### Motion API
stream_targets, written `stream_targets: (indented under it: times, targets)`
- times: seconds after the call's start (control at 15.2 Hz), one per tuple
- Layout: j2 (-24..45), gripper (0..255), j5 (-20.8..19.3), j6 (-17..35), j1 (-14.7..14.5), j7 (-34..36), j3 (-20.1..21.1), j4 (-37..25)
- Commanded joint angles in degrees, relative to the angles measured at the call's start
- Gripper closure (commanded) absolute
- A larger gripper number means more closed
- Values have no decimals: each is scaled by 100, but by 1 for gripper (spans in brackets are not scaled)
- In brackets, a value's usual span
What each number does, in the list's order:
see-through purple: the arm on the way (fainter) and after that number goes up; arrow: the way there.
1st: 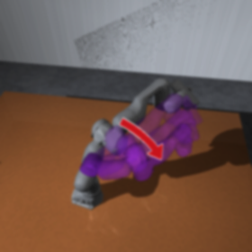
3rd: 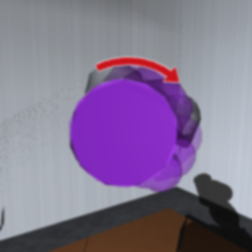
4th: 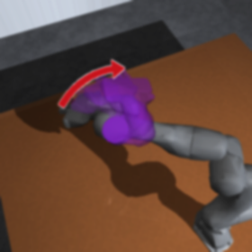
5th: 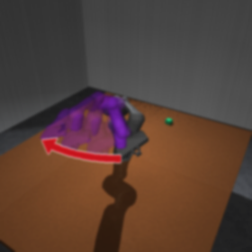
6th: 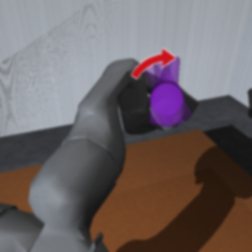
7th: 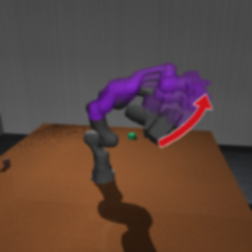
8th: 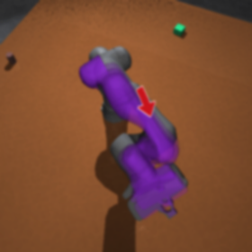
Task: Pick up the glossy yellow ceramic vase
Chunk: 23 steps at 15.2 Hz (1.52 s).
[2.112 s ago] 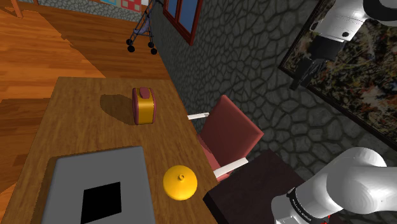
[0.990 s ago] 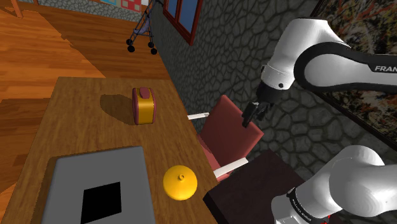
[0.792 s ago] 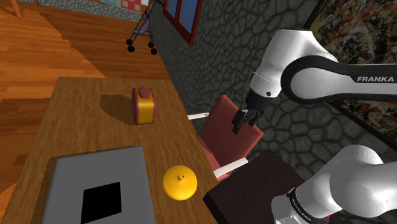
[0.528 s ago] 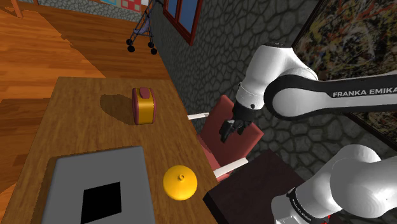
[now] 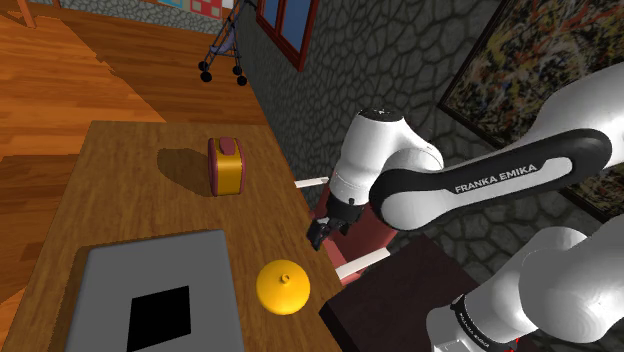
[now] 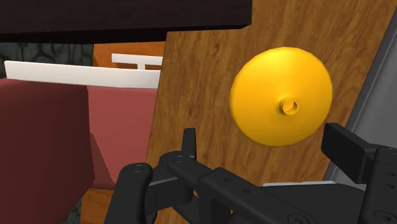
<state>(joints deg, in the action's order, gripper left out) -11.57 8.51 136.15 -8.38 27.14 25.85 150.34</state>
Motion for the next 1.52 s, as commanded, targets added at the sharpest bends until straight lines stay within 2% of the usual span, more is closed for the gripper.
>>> stream_targets:
  times: [0.0, 0.26, 0.53, 0.99, 1.12, 1.19, 1.45]
  targets:
    - [517, 0, -231, 438, 22, 346, 184, -70]
    - [1603, 0, -1089, 1033, -9, 1255, 353, -447]
    - [2643, 0, -2063, 1408, -383, 2196, 113, -959]
    - [3239, 0, -2606, 1859, -669, 2579, -280, -1055]
    - [3287, 0, -2647, 1895, -696, 2608, -316, -1065]
    - [3293, 255, -2650, 1898, -694, 2604, -320, -1068]
    - [3287, 255, -2648, 1900, -690, 2601, -318, -1060]
